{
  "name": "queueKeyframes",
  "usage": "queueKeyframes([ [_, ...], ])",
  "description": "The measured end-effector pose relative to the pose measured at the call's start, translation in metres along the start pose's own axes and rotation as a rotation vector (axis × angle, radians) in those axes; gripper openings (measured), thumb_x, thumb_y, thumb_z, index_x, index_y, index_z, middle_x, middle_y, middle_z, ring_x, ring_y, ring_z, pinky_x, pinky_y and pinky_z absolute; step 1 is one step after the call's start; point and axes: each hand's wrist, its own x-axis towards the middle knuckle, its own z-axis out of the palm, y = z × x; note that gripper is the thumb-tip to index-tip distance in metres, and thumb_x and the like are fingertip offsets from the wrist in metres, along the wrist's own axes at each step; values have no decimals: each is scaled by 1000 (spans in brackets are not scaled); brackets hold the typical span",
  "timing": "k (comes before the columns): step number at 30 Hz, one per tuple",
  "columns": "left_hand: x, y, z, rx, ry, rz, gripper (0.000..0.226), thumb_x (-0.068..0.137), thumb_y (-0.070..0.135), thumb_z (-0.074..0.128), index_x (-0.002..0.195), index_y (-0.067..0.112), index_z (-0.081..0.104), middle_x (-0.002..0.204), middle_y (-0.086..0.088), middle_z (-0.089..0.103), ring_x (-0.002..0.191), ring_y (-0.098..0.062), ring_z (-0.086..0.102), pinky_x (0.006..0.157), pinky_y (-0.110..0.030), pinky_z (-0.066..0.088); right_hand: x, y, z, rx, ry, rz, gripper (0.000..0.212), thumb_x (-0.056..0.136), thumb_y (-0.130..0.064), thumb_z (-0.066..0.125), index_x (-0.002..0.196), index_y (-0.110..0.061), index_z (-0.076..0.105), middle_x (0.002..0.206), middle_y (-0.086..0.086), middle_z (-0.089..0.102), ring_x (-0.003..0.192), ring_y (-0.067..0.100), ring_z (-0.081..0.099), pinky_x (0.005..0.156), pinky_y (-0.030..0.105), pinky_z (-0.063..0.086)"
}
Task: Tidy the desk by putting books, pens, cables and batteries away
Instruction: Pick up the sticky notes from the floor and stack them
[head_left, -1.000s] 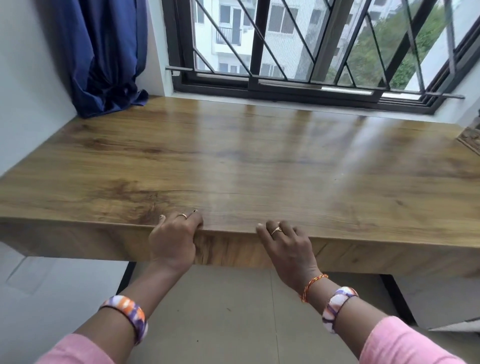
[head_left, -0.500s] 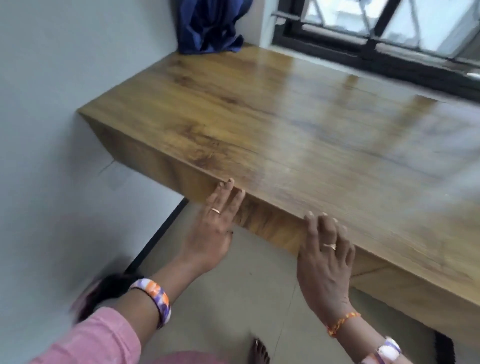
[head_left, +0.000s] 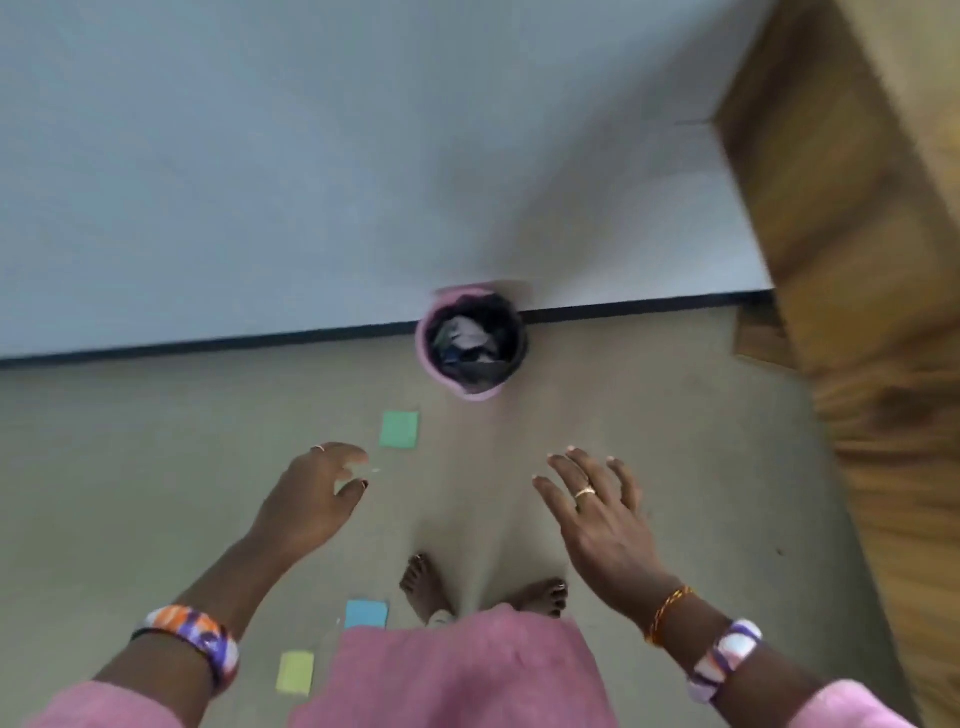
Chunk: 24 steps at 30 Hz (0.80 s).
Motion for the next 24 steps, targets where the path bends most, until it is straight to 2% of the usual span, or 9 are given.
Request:
queueKeyframes([
  [2,-28,-38,-7,-71,62,-120,27,79,-1,64,105,6,65,108,-11,66,88,-24,67,84,-32,50,22,-15,8,15,-37,-141,41,75,-10,36,108,-14,60,115,12,64,116,28,43,96,46,26],
  [5,-67,-84,-8,-153,131,-269,25,80,-1,63,104,5,65,109,-13,65,88,-25,66,82,-27,45,48,-44,19,-8,-111,-287,45,74,-8,32,109,-13,61,114,14,64,113,32,53,95,47,27],
  [8,-104,-132,-3,-238,196,-416,25,80,-1,63,104,4,65,109,-13,64,86,-24,64,80,-26,42,62,-84,35,-13,-210,-370,46,74,-9,32,108,-13,63,113,13,64,110,32,57,94,48,33],
  [10,-120,-166,8,-278,210,-485,24,80,-1,64,103,4,65,110,-14,64,82,-22,62,78,-25,41,67,-113,50,-10,-253,-411,46,73,-9,32,105,-13,64,111,12,65,108,32,57,93,47,30],
  [12,-131,-205,27,-301,192,-567,25,80,-1,64,104,3,65,112,-15,63,81,-22,61,76,-24,39,67,-145,76,-13,-315,-445,45,72,-8,32,102,-13,66,109,11,66,105,31,58,91,45,29],
  [15,-136,-258,65,-373,123,-705,27,81,2,64,108,2,64,118,-17,60,92,-29,63,77,-22,37,60,-185,119,-14,-462,-457,44,70,-8,34,100,-13,66,107,10,66,103,31,60,90,44,30],
  [19,-130,-322,131,-423,45,-906,29,81,7,66,109,1,64,118,-18,62,103,-31,60,84,-26,38,42,-236,198,34,-690,-539,47,69,-15,30,99,-14,66,98,7,67,91,30,64,82,40,45],
  [22,-120,-365,190,-474,128,-991,24,80,3,65,104,2,66,109,-22,65,99,-33,61,83,-29,42,30,-262,271,26,-890,-671,43,80,-12,36,121,-13,52,113,9,58,103,31,57,88,40,40],
  [24,-116,-388,227,-486,248,-1024,24,79,-1,61,102,3,67,110,-20,63,99,-32,60,80,-24,39,28,-273,315,42,-1035,-662,44,88,-12,43,131,-14,38,125,9,50,113,30,51,91,39,39],
])
